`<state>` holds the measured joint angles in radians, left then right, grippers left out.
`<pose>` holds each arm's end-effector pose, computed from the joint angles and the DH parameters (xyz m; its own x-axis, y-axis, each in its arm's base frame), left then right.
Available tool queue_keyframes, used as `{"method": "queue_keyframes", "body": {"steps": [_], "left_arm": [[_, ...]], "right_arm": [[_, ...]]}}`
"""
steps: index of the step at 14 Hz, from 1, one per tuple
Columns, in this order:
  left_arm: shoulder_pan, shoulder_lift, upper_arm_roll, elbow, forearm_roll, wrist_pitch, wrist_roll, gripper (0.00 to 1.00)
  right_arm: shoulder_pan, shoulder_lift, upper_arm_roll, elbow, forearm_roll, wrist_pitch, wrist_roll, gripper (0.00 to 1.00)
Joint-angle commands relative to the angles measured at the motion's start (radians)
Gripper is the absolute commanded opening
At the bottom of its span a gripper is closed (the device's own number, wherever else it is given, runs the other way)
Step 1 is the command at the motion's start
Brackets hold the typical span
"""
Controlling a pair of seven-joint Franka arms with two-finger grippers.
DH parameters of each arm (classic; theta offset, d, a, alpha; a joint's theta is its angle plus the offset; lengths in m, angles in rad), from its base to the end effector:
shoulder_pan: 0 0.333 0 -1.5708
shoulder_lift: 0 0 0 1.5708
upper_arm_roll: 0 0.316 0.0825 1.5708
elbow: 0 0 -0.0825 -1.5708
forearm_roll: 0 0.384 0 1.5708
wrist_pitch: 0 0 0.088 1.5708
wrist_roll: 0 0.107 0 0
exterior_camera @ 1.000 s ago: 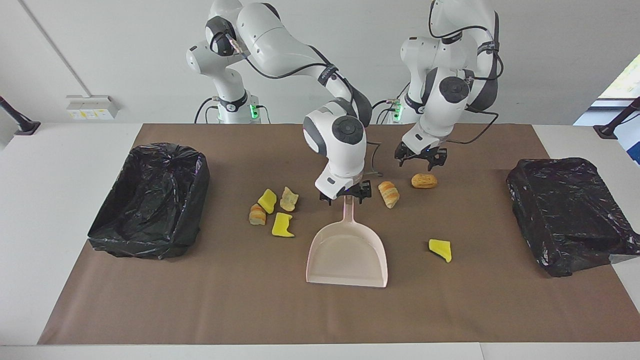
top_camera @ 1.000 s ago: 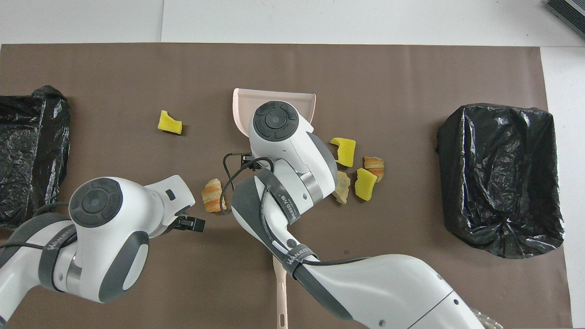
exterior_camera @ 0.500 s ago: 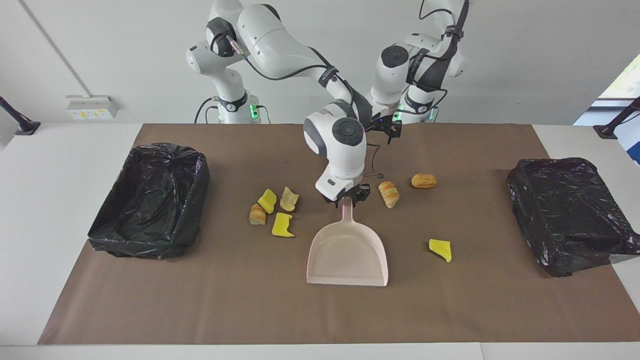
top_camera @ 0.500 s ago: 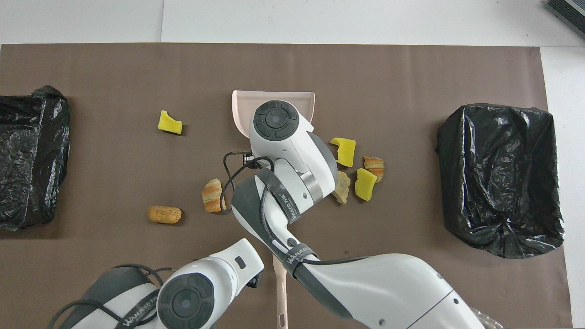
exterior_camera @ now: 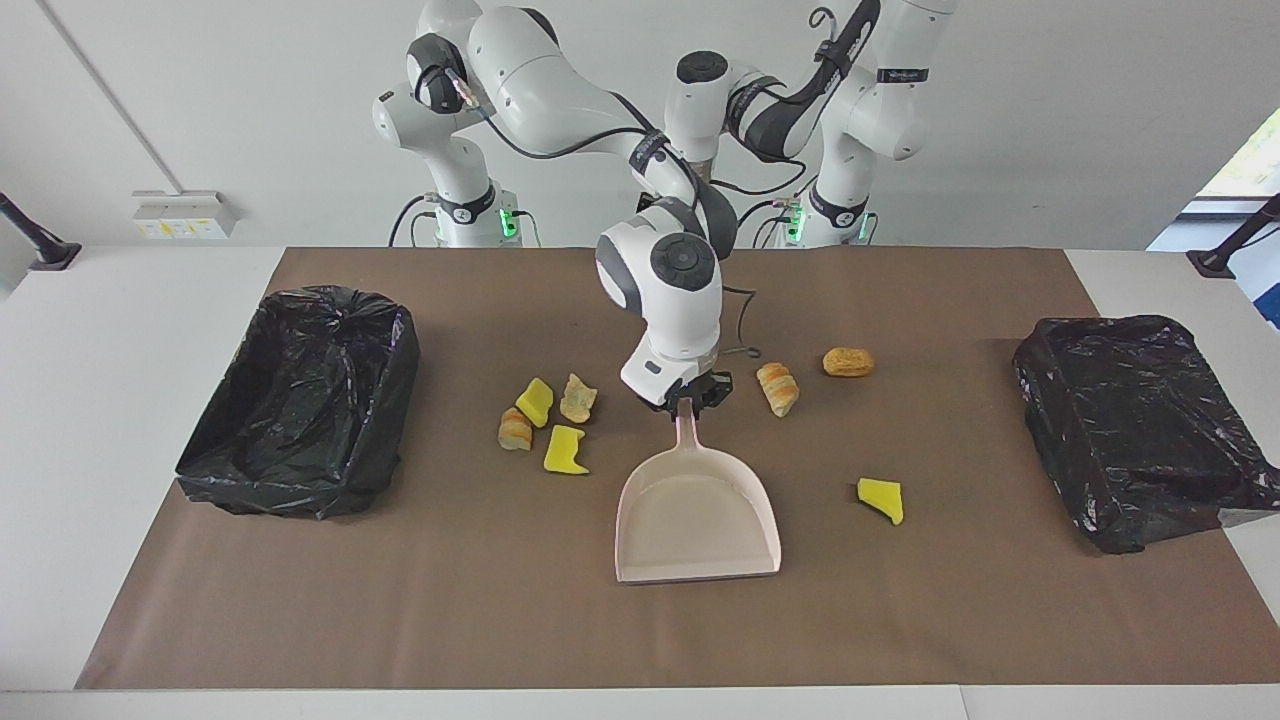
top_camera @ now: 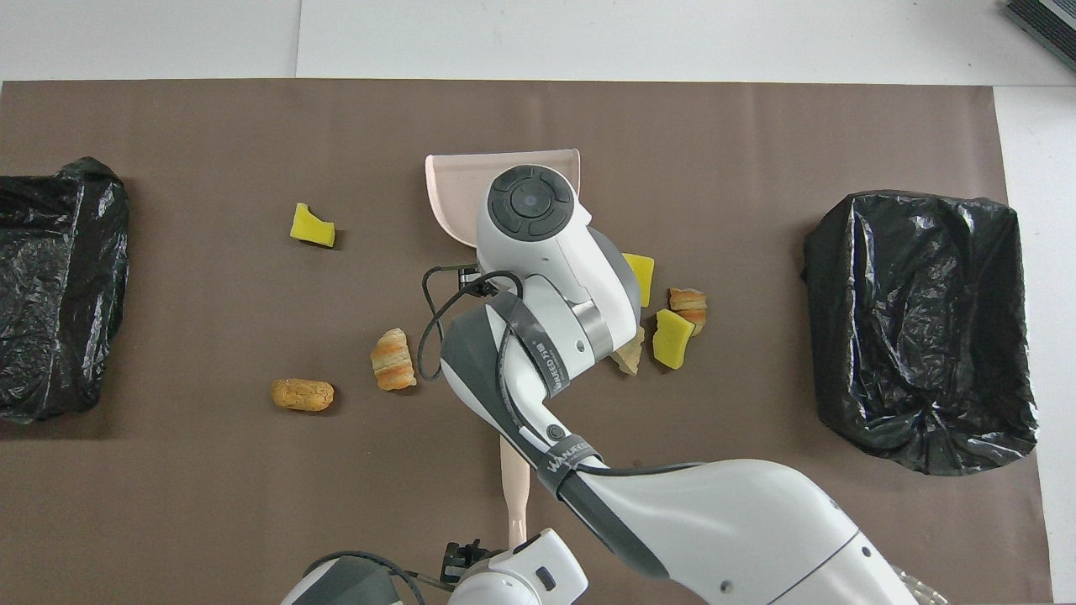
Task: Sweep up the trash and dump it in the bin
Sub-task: 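Lift the dustpan with the right gripper while the left gripper grasps the brush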
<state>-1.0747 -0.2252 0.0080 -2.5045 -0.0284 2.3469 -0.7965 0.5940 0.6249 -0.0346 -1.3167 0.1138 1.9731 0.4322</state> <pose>0.2170 -0.3944 0.3714 0.9684 -0.2474 0.0304 -0.2489 -0.9664 0.0644 0.6127 0.3988 0.3750 0.9958 0.0914 -0.0084 0.0903 -0.9918 -0.0905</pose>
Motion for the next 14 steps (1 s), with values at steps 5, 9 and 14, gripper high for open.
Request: {"method": "queue_keyframes", "body": {"steps": [5,9,14], "left_arm": [[-0.031,0.038,0.018,0.013,-0.005,0.011,0.005,0.77],[-0.034,0.026,0.015,0.015,-0.005,-0.08,0.014,0.72],[-0.034,0.026,0.015,0.019,-0.005,-0.095,0.014,0.21]], "right_arm": [[-0.172,-0.206,0.009,-0.091,0.078,-0.147,-0.504,0.0],[-0.252,-0.255,0.005,-0.127,0.035,-0.244,-0.755,0.0],[-0.255,-0.321,0.005,-0.269,-0.118,-0.157,-1.096,0.0]]}}
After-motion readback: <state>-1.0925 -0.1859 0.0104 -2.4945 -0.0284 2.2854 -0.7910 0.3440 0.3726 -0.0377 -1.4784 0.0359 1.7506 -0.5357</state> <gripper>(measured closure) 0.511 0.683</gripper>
